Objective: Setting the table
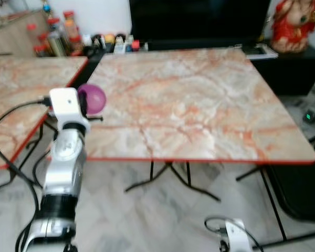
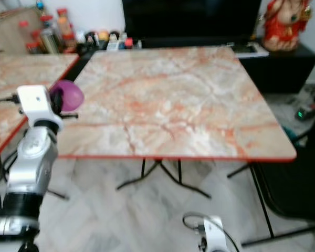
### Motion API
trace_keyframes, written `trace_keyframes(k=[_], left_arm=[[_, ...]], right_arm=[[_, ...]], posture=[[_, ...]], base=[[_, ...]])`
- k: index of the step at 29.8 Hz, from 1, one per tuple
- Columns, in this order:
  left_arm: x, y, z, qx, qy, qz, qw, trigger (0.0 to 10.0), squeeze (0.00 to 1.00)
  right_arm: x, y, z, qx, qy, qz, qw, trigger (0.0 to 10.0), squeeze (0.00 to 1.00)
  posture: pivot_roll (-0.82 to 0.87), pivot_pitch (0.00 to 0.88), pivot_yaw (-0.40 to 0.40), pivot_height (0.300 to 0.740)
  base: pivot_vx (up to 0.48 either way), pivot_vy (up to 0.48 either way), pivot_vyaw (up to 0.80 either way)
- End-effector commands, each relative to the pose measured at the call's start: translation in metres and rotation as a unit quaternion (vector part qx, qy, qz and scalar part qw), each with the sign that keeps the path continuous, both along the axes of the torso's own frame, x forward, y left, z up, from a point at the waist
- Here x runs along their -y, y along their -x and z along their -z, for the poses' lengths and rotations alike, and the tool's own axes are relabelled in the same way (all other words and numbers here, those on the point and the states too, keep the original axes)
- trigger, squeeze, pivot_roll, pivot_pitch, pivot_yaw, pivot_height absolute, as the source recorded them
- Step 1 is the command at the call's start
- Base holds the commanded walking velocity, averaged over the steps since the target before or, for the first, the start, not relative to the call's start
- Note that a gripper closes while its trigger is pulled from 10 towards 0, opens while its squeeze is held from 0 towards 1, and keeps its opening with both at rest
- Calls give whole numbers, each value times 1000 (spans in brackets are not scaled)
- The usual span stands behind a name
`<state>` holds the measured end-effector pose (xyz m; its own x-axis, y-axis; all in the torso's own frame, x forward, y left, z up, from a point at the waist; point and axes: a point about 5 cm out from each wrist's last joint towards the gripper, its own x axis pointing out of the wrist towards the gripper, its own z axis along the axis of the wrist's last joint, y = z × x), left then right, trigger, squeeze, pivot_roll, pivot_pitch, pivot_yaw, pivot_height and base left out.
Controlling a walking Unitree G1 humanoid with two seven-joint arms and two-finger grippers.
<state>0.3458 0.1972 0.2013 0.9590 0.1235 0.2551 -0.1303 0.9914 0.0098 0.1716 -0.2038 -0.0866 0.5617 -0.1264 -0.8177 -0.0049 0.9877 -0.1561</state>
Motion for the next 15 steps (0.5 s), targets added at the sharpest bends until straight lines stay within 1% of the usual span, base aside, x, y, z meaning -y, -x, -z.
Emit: trace_keyframes(k=[1,4,8,10,11,12,14,15], left_arm=[[-11,1,-1,3,-12,-22,1000,10000,0],[-18,2,-1,4,-26,-32,999,10000,0],[-22,3,0,3,-28,-39,999,10000,0],[-25,4,4,-1,-30,-44,999,10000,0],[-27,6,12,-13,-55,-47,997,10000,0],[-27,6,14,-17,-64,-47,997,10000,0],[-29,8,21,-26,-70,-48,996,10000,0],[-29,8,21,-26,-70,-48,996,10000,0]], right_arm=[[-7,-4,-1,7,-11,3,1000,10000,0],[-7,-5,-2,14,-16,4,1000,10000,0],[-7,-5,-2,15,-17,3,1000,10000,0],[-8,-6,-2,15,-17,2,1000,10000,0],[-8,-6,-2,15,-18,3,1000,10000,0],[-8,-6,-2,15,-18,3,1000,10000,0],[-8,-5,-2,15,-18,2,1000,10000,0],[-8,-5,-2,15,-18,2,1000,10000,0]], posture=[[-52,0,27,740],[-47,0,28,740],[-40,0,27,740],[-39,0,27,740],[-39,0,27,740],[-39,0,27,740],[-34,0,30,740],[-34,0,30,740]], base=[[0,480,0],[0,480,0],[0,480,0],[0,480,0],[0,480,0],[0,480,0],[0,480,0],[0,480,0]])
